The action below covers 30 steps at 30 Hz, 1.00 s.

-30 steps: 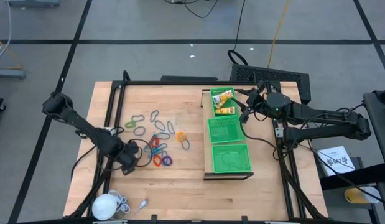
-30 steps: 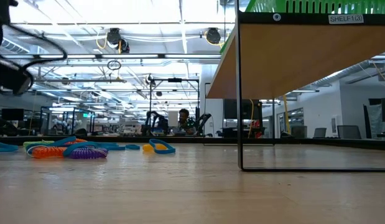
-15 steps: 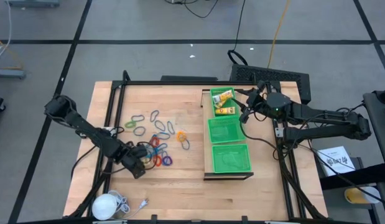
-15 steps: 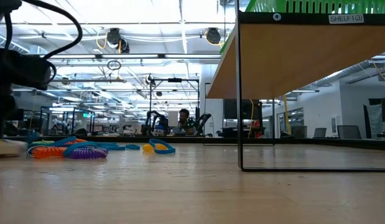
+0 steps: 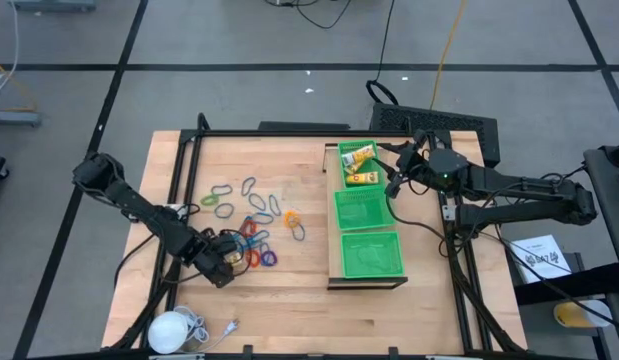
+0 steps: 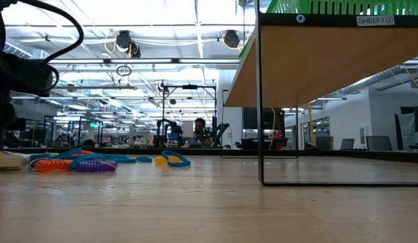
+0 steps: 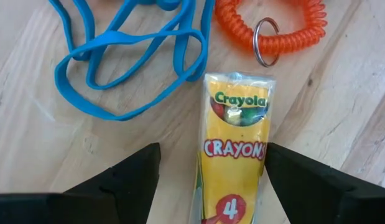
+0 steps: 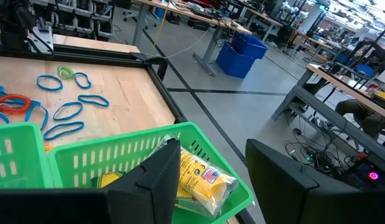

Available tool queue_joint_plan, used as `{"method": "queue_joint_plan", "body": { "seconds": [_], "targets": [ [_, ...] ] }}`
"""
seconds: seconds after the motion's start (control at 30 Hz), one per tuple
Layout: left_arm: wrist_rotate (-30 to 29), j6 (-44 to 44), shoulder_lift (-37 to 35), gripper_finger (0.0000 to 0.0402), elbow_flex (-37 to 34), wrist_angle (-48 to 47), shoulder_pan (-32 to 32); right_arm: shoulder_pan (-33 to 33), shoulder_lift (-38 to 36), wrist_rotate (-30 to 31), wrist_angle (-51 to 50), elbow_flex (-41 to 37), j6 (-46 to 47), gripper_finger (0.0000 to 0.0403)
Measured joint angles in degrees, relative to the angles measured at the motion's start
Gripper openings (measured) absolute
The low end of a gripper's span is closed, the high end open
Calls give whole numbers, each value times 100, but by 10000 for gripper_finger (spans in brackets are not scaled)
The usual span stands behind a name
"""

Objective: Pick & Place Office Desk Supplies
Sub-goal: Put the yellow crayon box into the top green bin

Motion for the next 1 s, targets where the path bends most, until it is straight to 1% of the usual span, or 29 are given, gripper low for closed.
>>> {"method": "queue_joint_plan", "body": {
  "seconds": [0.1,0.23,0.37,0.5,0.67,0.77,0.83,0.9,1.0],
  "targets": [
    [-23,-4,2,270,-4,0,-7,0,0,0,-1,0,0,171],
    [-216,-26,9,215,-18,163,-5,1,0,0,-1,0,1,171],
    [-358,-162,16,168,-28,696,93,2,0,0,0,0,1,171],
    [-301,312,-40,136,-28,1512,311,0,0,0,3,0,1,171],
    [-306,1552,-250,115,-26,2863,651,2,0,0,5,0,34,171],
    [-340,2472,-525,112,-26,3684,940,2,0,0,6,0,136,171],
    [-484,3141,-709,111,-22,4223,1163,2,0,-18,21,0,178,171],
    [-671,3917,-920,111,-22,4679,1395,0,6,-282,83,0,206,171],
    [-1117,5235,-1157,111,-17,5407,1749,2,97,-927,281,0,372,171]
  ]
}}
